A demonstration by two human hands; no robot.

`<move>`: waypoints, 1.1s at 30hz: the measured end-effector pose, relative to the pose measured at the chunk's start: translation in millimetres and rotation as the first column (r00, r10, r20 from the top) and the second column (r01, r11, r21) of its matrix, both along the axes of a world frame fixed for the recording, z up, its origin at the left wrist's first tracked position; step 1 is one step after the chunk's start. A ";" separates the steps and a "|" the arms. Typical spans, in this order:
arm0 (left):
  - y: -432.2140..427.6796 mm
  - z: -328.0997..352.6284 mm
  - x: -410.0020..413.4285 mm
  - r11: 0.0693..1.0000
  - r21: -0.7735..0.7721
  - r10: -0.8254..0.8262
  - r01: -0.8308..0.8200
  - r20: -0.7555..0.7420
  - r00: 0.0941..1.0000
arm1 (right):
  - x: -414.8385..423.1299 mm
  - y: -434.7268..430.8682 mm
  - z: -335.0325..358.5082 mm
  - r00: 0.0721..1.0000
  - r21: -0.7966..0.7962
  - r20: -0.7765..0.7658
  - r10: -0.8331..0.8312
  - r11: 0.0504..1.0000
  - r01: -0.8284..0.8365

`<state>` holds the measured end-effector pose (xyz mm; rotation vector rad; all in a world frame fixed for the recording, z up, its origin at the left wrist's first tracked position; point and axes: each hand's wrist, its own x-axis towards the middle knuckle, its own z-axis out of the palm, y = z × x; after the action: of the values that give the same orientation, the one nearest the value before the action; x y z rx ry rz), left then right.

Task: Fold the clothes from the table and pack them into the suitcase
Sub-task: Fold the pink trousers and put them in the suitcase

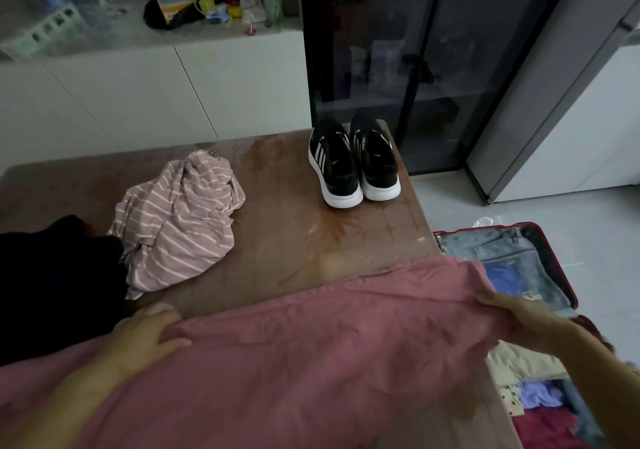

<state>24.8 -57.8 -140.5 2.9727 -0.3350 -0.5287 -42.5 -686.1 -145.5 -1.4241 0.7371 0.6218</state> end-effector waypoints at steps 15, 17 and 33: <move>-54.6 6.9 14.4 0.964 -0.179 0.149 -0.195 -0.245 0.958 | -25.3 -2.5 -2.0 0.976 -0.142 0.215 -0.026 0.988 0.057; -72.3 13.5 11.6 0.955 -0.228 0.122 -0.191 -0.287 0.950 | -24.4 0.6 -0.6 0.959 -0.341 0.273 0.081 0.940 0.018; -289.3 6.6 43.8 0.870 -0.492 -0.202 0.013 -0.333 0.921 | -13.0 10.9 22.2 0.967 -0.224 0.252 0.039 0.974 0.019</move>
<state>68.6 -347.0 -134.0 2.3172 -0.5117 -0.8660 -55.5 -675.1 -123.3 -1.6816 0.6084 0.3595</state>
